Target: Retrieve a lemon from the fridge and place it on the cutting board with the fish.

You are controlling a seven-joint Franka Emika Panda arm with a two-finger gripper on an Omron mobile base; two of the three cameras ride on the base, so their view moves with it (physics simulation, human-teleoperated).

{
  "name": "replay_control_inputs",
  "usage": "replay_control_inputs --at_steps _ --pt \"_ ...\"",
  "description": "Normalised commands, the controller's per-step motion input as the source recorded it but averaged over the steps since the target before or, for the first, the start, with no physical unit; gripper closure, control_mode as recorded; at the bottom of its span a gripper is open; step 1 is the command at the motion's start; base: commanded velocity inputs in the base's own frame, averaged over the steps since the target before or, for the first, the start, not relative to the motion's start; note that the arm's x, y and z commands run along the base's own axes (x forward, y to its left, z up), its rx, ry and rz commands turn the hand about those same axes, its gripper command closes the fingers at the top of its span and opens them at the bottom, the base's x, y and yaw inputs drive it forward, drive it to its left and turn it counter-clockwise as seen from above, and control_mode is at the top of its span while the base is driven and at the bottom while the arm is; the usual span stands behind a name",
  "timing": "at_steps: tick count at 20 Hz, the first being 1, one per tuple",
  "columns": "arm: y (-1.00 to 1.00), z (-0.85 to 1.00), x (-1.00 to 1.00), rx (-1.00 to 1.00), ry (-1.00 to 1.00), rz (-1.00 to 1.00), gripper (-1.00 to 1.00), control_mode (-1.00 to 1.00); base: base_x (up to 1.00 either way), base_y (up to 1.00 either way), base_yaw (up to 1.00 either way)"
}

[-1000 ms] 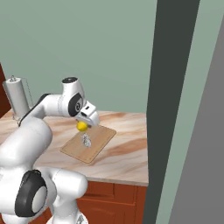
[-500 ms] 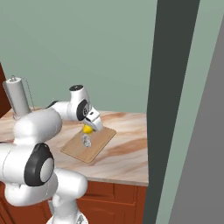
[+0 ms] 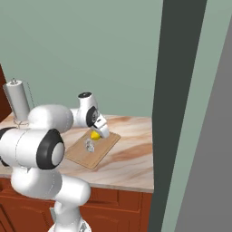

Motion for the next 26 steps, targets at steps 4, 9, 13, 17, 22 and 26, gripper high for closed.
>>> replay_control_inputs --at_steps 4,9,13,17,22,26 --pt "0.0 -0.37 0.07 0.01 0.0 0.0 1.0 -1.0 0.0 0.0 0.0" --pt "-0.01 -0.38 0.08 0.0 0.0 0.0 1.0 -1.0 0.0 0.0 0.0" --pt "-0.22 -0.28 0.19 0.0 0.0 0.0 1.0 -1.0 0.0 0.0 0.0" --pt "-0.23 -0.15 0.17 0.0 0.0 0.0 1.0 -1.0 0.0 0.0 0.0" --pt "-0.01 -0.05 0.04 0.0 0.0 0.0 1.0 -1.0 0.0 0.0 0.0" --pt "0.0 -0.08 0.0 0.0 0.0 0.0 1.0 -1.0 0.0 0.0 0.0"
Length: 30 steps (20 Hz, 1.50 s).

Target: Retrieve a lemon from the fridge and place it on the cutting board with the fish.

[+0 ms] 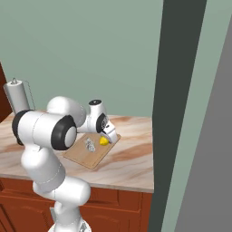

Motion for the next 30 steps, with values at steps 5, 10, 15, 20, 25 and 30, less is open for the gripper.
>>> replay_control_inputs --at_steps 5,10,15,20,25,30 --pt "0.03 -0.03 0.0 0.0 0.0 0.0 1.0 -1.0 0.0 0.0 0.0" --pt "0.18 0.0 0.0 0.0 0.0 -0.05 1.0 -1.0 0.0 0.0 0.0" --pt "0.31 -0.01 0.0 0.0 0.0 -0.08 1.0 -1.0 0.0 0.0 0.0" --pt "0.15 -0.1 0.0 0.0 0.0 -0.04 1.0 -1.0 0.0 0.0 0.0" --pt "0.0 -0.15 0.02 0.02 0.0 0.0 1.0 -1.0 0.0 0.0 0.0" --pt "0.0 -0.23 0.0 0.03 0.0 0.0 -1.0 -1.0 0.0 0.0 0.0"
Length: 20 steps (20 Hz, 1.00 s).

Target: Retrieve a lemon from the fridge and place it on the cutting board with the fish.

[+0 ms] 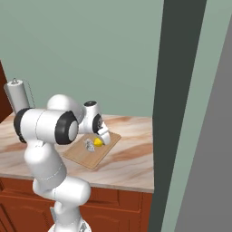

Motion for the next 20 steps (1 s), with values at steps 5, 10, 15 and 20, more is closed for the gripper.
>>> replay_control_inputs --at_steps 5,10,15,20 --pt "0.0 -0.26 0.0 0.04 0.0 0.0 -1.0 -1.0 0.0 0.0 0.0" --pt "0.0 -0.06 0.0 0.01 0.0 0.0 -1.0 -1.0 0.0 0.0 0.0" --pt "0.0 0.0 0.0 0.0 0.0 -0.03 -1.0 -1.0 0.0 0.0 0.0" --pt "0.0 0.16 -0.15 -0.01 0.0 -0.05 -1.0 -1.0 0.0 0.0 0.0"
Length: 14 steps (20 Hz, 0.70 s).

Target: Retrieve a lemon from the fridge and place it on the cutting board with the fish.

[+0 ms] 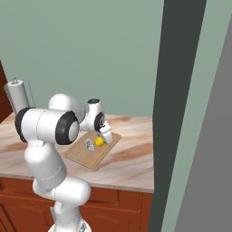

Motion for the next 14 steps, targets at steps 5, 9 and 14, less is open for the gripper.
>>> replay_control_inputs --at_steps 5,9,14 --pt "0.02 0.67 -0.57 0.0 0.0 0.0 -1.0 -1.0 0.0 0.0 0.0" --pt "0.14 0.82 -0.74 0.0 0.0 0.0 -1.0 -1.0 0.0 0.0 0.0" --pt "0.2 1.0 -0.98 0.0 0.0 0.0 -1.0 -1.0 0.0 0.0 0.0"
